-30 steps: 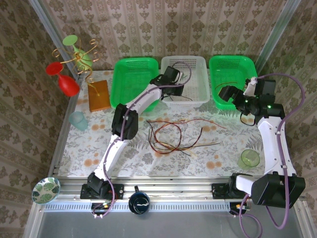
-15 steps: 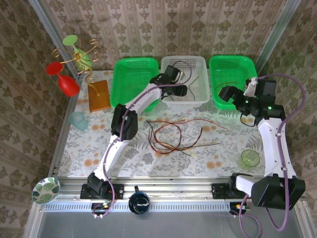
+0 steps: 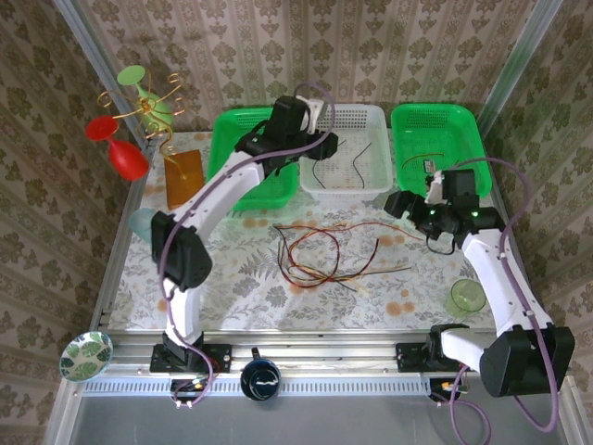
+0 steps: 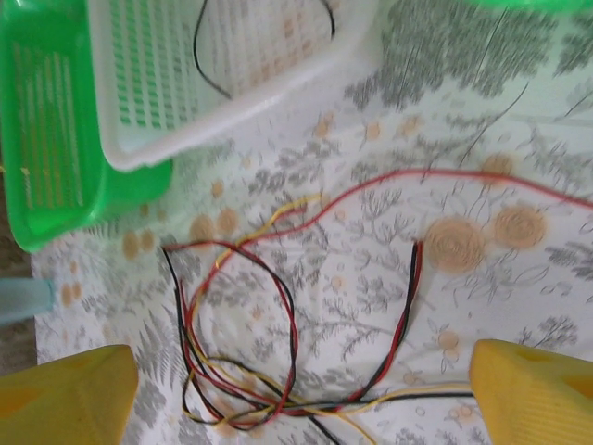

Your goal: Untangle the cables

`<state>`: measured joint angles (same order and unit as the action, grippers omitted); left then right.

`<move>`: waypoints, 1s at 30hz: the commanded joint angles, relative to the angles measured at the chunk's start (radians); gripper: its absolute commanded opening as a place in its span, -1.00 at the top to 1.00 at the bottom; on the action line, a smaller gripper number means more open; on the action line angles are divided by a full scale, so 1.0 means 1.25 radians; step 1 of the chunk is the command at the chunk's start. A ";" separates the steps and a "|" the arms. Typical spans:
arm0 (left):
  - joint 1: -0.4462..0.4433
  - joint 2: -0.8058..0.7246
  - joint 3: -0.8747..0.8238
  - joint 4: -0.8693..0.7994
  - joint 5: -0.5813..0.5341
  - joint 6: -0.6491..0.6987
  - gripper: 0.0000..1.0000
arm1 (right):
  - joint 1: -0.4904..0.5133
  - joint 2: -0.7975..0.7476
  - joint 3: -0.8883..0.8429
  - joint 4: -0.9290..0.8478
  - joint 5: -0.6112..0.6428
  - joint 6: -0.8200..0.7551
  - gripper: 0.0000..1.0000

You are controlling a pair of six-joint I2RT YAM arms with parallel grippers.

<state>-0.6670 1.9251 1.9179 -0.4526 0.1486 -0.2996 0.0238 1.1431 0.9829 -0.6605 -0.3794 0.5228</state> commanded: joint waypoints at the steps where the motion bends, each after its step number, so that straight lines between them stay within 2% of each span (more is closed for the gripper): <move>1: -0.002 -0.081 -0.142 0.043 -0.010 0.004 -0.04 | 0.058 0.021 -0.044 0.010 0.056 0.042 -0.75; 8: 0.000 -0.264 -0.430 0.115 -0.013 -0.070 -0.03 | 0.194 0.123 -0.090 0.142 0.082 0.089 -0.40; 13: 0.004 -0.351 -0.566 0.152 -0.024 -0.116 -0.01 | 0.266 0.238 -0.071 0.207 0.099 0.097 -0.15; 21: 0.029 -0.434 -0.647 0.139 -0.041 -0.128 0.01 | 0.344 0.393 0.004 0.215 0.131 0.070 0.02; 30: 0.050 -0.468 -0.664 0.119 -0.044 -0.127 0.02 | 0.366 0.460 0.029 0.231 0.143 0.066 0.18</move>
<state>-0.6132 1.3678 1.1023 -0.2985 0.1043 -0.4465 0.4736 1.6913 0.9958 -0.3836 -0.2371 0.6197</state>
